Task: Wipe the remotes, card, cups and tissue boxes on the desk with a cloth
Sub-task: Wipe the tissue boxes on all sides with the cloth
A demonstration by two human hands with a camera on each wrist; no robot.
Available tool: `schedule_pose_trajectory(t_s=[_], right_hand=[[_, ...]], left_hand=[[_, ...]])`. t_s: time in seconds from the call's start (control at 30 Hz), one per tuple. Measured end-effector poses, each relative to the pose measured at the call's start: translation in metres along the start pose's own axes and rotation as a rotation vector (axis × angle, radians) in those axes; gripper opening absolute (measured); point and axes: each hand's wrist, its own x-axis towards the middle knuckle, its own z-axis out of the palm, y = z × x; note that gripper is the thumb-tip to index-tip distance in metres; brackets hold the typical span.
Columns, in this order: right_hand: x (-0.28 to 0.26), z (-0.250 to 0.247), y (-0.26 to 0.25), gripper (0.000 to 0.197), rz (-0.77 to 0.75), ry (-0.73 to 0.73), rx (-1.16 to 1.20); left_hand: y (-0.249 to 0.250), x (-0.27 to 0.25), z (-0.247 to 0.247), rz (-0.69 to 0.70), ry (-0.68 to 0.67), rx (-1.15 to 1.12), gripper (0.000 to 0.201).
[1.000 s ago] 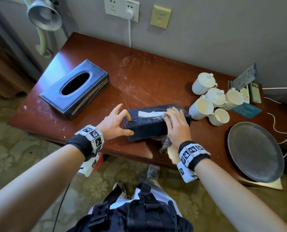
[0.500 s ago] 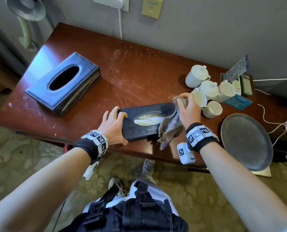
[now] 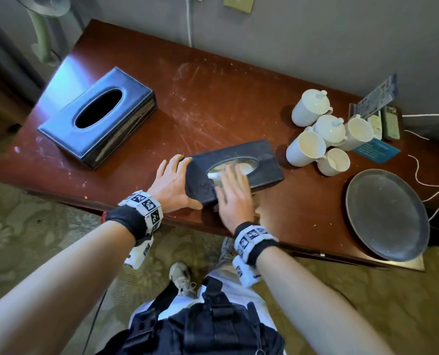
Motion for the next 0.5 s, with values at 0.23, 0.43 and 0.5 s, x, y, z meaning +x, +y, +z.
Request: schedule_pose_trajectory(t_s=[0.23,0.43,0.5], right_hand=[[0.017,-0.024,0.058,0.048,0.162,0.019,-0.077],[0.006,-0.006,0.011,0.037,-0.003,0.037,0.006],[-0.006,0.007,-0.018,0.037,-0.155,-0.026,0.063]], left_hand=[[0.000,-0.003,-0.004,-0.014,-0.018,0.003,0.124],[-0.010,-0.003,-0.006,-0.006,-0.084,-0.004,0.129],[-0.013,-0.003,-0.008,0.025,-0.086,-0.002,0.129]])
